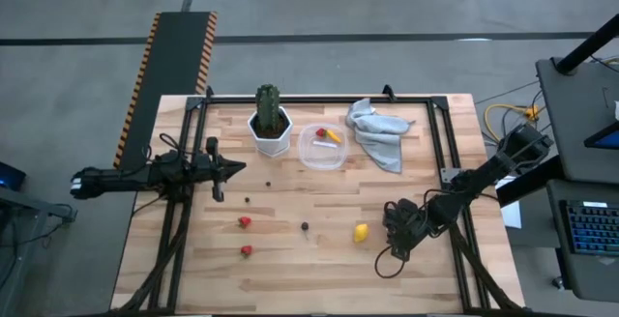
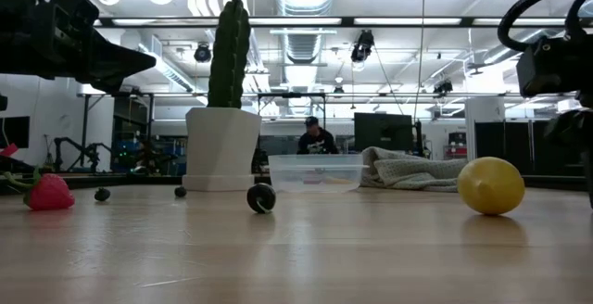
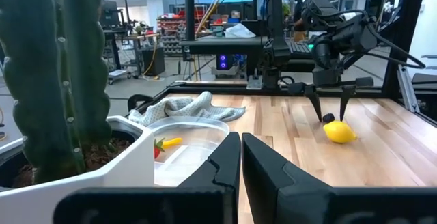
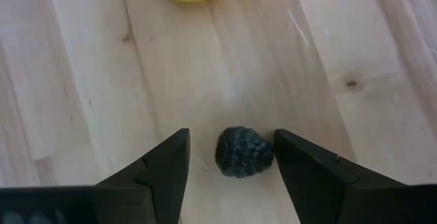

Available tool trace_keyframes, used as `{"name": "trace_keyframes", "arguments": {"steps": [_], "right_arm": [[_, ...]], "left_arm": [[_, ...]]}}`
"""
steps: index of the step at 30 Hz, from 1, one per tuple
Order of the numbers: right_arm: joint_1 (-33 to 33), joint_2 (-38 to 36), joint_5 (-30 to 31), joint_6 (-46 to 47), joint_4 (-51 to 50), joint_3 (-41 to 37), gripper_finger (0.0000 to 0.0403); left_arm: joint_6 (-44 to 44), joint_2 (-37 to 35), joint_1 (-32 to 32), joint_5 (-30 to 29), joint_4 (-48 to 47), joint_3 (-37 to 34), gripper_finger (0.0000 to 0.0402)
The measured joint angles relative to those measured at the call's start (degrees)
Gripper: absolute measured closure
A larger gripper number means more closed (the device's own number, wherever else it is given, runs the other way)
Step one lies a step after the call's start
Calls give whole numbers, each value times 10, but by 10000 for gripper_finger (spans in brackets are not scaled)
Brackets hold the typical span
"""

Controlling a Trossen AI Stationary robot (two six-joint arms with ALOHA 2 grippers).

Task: Pick and placing Produce into tupperware
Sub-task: Put the black raspberry into the transparent bin

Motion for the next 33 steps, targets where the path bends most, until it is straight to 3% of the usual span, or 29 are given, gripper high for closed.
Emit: {"name": "trace_keyframes", "arguments": {"steps": [20,33], "right_arm": [[6,-14,-6,-14,-24,5,197],[6,-14,-7,-18,-32,4,257]], "left_arm": [[0,1,0,0,0,0,402],[0,1,0,0,0,0,402]]}}
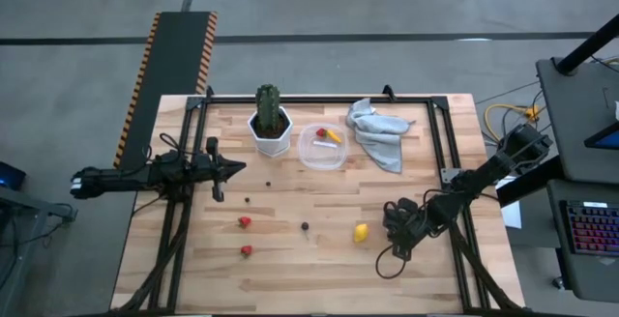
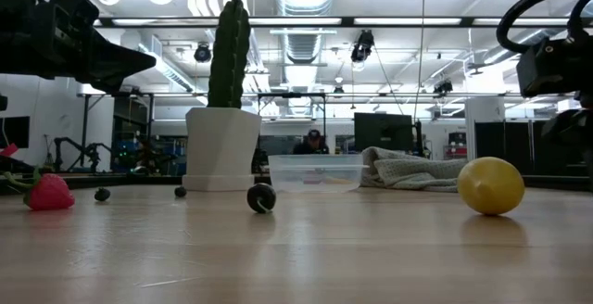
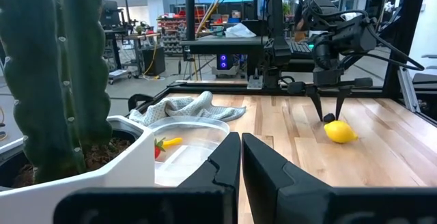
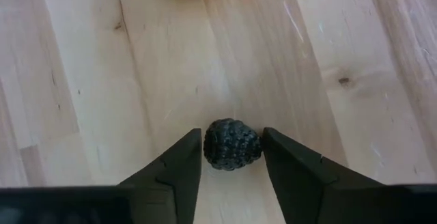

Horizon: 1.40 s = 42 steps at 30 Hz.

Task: Pick and placing Produce into tupperware
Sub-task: Put the black raspberry into the transparent bin

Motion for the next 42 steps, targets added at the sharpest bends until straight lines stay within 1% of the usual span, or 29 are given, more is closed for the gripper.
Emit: {"name": "trace_keyframes", "arguments": {"steps": [5,8,16,22,27,32,35,39,42], "right_arm": [[0,0,-5,-1,-6,0,286],[0,0,-7,-1,-6,0,295],[0,0,-7,0,-7,0,301],[-1,-3,7,-9,-26,13,302],[-2,-10,44,-5,-76,30,303],[-7,-25,82,-1,-80,32,303],[-18,-40,118,-5,-79,32,303],[-45,-66,162,-38,-77,38,303],[-71,-80,184,-87,-70,52,303]], "left_arm": [[0,0,0,0,0,0,402],[0,0,0,0,0,0,402],[0,0,0,0,0,0,402],[0,0,0,0,0,0,402],[0,-1,0,0,0,0,402],[0,0,0,0,0,0,402],[0,0,0,0,0,0,402],[0,0,0,0,0,0,402],[0,-1,0,0,0,0,402]]}}
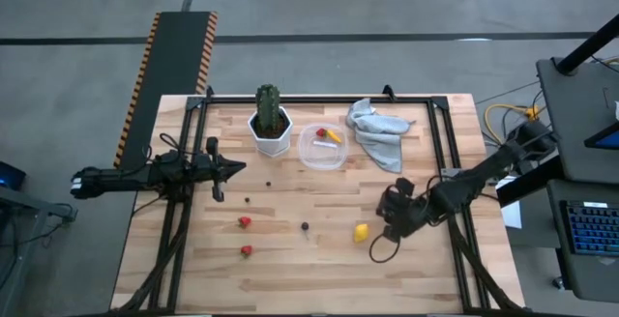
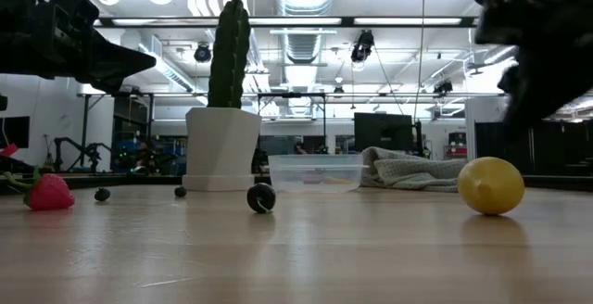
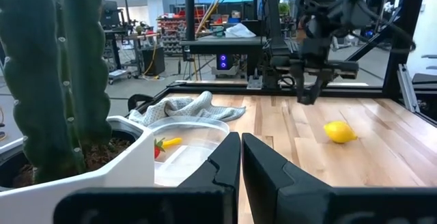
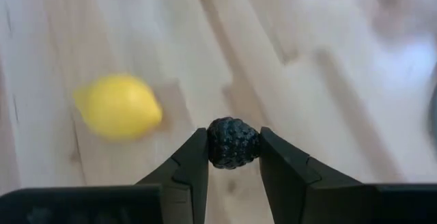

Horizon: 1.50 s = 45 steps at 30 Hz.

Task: Pick and placing Produce into tupperware
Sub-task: Put the black raspberry into the transparent bin

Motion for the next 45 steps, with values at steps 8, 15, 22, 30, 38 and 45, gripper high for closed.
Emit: {"name": "trace_keyframes", "arguments": {"steps": [8,15,22,30,38,45], "right_arm": [[-100,-2,7,-150,12,53,303],[-210,-2,-22,-288,93,61,303],[-326,-2,-111,-399,191,61,314],[-426,47,-192,-475,249,83,314],[-472,182,-225,-543,197,206,314],[-504,292,-256,-582,115,328,314]], "left_arm": [[0,0,0,0,0,0,402],[0,0,0,0,0,0,402],[0,0,0,0,0,0,402],[0,0,0,0,0,0,402],[0,0,0,0,0,0,402],[0,1,0,0,0,0,402]]}}
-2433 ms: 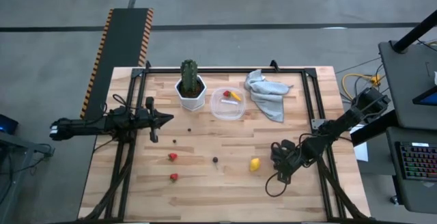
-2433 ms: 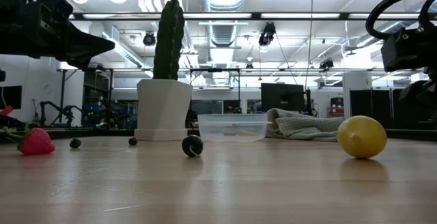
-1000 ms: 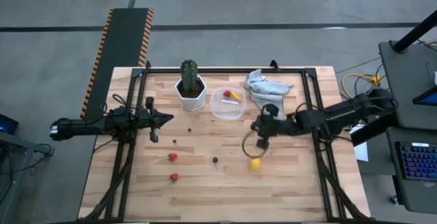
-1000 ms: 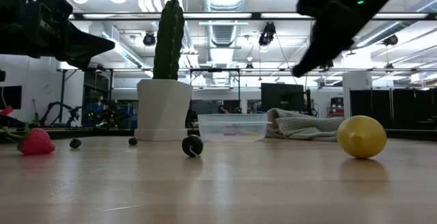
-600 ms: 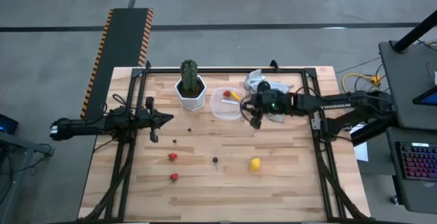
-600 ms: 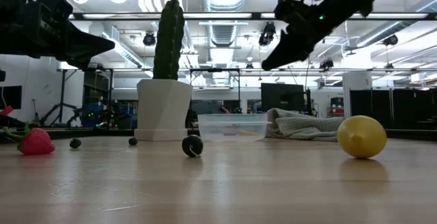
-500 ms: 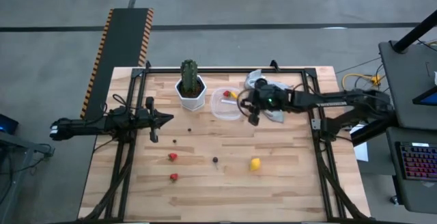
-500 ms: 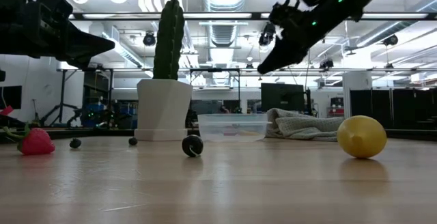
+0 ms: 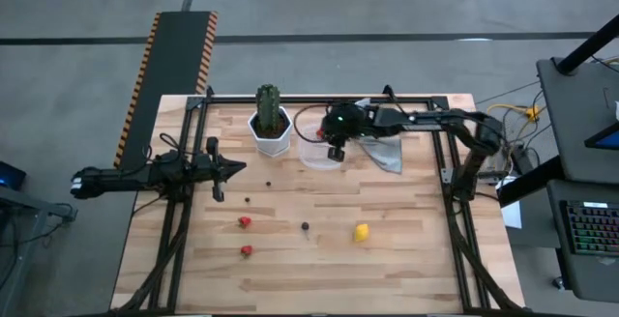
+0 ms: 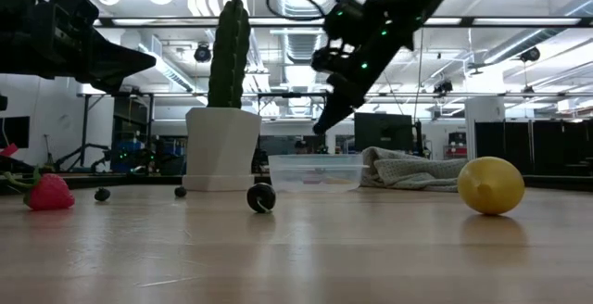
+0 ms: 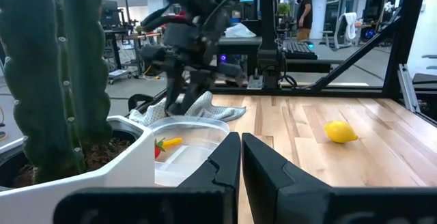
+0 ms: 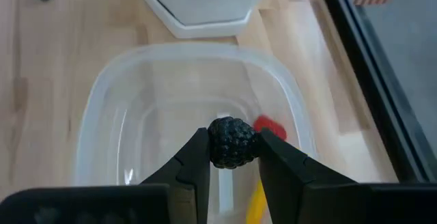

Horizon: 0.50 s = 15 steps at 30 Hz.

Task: Pick and placing Produce into tupperware
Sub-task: Put the black raspberry into the transparent bin

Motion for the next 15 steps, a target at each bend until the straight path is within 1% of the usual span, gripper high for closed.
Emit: {"name": "trace_keyframes", "arguments": {"steps": [5,10,15], "right_arm": [[-18,60,-28,-16,-32,64,315],[-26,110,-59,-23,-41,107,315],[-30,154,-63,-33,-78,140,315]], "left_arm": [[0,0,0,0,0,0,402],[0,0,0,0,0,0,402],[0,0,0,1,0,0,402]]}}
